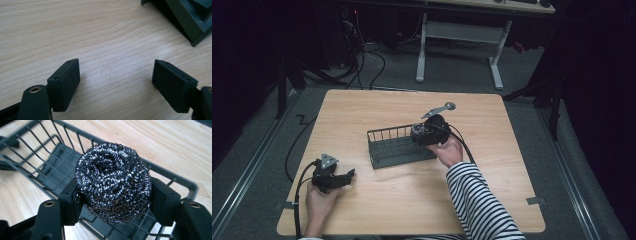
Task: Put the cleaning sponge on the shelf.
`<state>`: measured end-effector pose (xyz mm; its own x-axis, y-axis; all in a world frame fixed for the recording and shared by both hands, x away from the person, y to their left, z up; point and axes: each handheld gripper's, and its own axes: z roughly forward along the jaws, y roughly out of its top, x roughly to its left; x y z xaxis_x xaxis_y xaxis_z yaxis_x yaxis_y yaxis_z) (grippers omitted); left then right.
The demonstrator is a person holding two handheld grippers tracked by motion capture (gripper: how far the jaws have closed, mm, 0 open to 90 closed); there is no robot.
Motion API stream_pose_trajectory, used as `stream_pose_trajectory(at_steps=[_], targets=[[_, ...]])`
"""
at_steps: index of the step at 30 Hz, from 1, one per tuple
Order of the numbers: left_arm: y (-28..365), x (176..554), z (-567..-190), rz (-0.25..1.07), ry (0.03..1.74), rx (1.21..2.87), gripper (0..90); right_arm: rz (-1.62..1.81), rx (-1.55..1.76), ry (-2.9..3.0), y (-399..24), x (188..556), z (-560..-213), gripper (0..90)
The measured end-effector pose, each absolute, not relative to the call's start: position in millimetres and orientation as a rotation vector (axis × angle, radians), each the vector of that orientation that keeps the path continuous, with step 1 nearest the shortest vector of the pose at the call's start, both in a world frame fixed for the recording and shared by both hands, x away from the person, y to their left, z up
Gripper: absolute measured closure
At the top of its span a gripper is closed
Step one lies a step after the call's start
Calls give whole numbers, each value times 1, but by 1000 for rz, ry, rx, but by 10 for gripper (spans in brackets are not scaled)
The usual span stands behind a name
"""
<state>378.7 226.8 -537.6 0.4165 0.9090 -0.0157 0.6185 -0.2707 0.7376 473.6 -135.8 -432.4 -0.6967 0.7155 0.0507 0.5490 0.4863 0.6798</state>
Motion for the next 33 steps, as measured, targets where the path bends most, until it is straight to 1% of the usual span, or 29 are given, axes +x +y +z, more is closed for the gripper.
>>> stream_pose_trajectory(at_steps=[10, 20, 27, 33], targets=[[227, 379, -538, 550, 1292, 1997, 228, 937, 1086, 2518, -128, 480, -444, 333], [227, 379, -538, 550, 1292, 1997, 228, 952, 1105, 2518, -130, 479, -442, 238], [227, 379, -538, 550, 1292, 1997, 228, 1053, 1096, 2456, -143, 471, -427, 252], [227, 379, -538, 550, 1291, 1997, 228, 1090, 1094, 2407, -156, 463, -421, 290]])
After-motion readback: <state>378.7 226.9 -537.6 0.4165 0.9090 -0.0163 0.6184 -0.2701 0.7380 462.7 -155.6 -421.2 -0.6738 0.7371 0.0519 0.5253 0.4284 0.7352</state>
